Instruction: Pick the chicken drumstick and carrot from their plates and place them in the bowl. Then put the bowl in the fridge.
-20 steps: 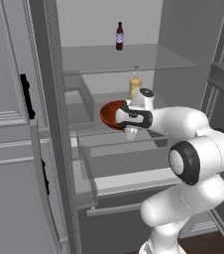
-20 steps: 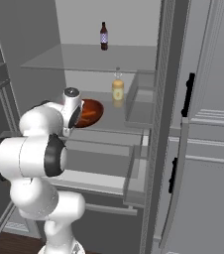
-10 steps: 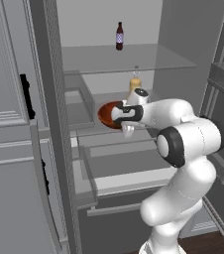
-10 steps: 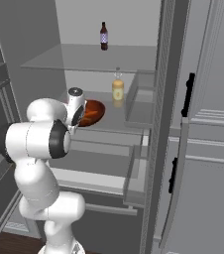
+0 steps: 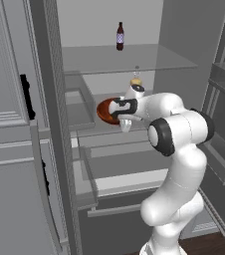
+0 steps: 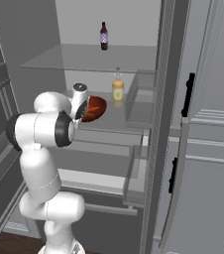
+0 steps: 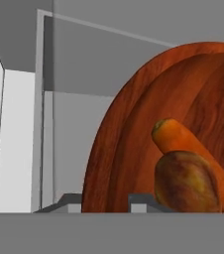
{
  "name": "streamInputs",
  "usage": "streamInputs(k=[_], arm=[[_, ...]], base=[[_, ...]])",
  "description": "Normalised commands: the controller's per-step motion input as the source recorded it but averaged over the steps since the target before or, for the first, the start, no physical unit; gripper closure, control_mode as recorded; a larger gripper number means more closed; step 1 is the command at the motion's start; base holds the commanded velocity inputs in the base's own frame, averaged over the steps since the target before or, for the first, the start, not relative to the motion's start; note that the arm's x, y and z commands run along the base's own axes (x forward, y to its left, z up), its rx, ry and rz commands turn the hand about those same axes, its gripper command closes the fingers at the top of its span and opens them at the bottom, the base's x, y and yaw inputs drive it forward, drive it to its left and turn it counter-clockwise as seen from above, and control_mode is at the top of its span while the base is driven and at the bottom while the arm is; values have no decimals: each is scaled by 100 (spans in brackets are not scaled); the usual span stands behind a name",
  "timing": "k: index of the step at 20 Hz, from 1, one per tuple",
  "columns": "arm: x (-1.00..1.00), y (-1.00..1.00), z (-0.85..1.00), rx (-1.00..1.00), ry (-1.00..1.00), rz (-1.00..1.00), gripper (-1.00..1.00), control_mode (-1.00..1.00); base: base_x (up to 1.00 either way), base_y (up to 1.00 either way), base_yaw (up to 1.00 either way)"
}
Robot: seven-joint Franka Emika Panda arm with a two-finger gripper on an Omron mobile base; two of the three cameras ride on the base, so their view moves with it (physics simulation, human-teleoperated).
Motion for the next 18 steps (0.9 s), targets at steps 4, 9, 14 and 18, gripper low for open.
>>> streamInputs(k=[4,9,14,18], arm=[[-5,0,-9,0,-1,3,-100,-100],[-67,1,0,0,-17,0,-100,-100],[-75,0,37,0,-23,0,-100,-100],[-89,2,91,-9,-3,0,-100,-100]], base=[[0,0,0],[0,0,0],[0,0,0],[0,0,0]])
